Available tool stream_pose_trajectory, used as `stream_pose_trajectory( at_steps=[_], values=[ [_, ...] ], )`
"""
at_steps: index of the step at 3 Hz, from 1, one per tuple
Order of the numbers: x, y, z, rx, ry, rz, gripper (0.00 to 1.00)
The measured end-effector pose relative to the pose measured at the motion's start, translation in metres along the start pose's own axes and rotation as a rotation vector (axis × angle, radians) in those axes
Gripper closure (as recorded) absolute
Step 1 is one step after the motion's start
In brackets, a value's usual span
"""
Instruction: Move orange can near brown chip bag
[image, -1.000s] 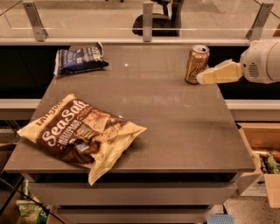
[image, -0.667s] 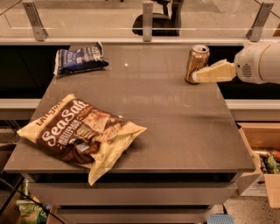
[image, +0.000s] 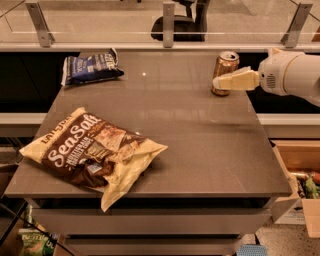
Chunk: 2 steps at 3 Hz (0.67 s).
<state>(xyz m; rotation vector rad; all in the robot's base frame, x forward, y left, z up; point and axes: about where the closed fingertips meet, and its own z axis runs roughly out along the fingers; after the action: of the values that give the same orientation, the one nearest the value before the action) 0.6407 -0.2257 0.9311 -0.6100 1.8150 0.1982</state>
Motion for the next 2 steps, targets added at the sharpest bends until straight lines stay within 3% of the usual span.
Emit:
stream_pose_trajectory(
  at_steps=[2],
  values=[
    [0.008, -0.008, 0.031, -0.018, -0.089, 0.052, 0.0]
  ],
)
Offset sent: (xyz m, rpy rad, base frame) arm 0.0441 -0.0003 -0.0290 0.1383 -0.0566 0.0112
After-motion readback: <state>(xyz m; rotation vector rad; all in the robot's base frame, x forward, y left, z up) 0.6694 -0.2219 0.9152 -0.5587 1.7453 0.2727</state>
